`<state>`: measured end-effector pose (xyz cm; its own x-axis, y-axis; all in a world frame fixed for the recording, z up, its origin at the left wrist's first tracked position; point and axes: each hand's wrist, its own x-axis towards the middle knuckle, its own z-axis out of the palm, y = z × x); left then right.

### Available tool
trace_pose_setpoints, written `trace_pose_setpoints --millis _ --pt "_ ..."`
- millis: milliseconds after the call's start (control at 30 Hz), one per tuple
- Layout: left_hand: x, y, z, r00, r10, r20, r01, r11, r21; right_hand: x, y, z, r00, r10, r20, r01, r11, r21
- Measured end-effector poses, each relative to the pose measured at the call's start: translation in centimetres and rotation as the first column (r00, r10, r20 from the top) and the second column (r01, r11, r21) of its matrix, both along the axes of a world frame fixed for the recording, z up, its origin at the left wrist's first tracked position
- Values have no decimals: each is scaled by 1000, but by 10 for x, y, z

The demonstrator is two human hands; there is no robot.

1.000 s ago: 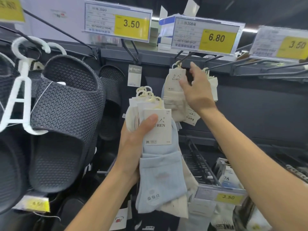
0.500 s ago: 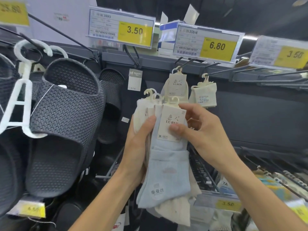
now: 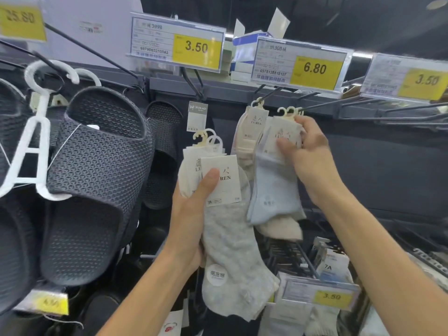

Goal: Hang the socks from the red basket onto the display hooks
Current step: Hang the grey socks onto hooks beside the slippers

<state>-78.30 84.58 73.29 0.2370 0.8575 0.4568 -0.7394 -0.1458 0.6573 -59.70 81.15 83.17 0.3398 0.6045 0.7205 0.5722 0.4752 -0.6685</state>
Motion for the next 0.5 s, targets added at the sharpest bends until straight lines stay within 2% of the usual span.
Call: trace_pose_setpoints --millis 100,267,367,500 --pt "0 -4 1 1000 1 -26 0 1000 6 3 25 15 1000 8 -21 -7 1000 21" --pt "-1 -6 3 999 4 -32 -4 1000 20 4 54 24 993 39 110 -47 996 71" --pt "-1 -6 4 999 -6 -47 7 1000 28 7 67 21 982 37 184 -40 999 16" --pt "-1 -5 4 999 -5 -53 7 999 50 11 65 22 951 -41 306 70 994 -84"
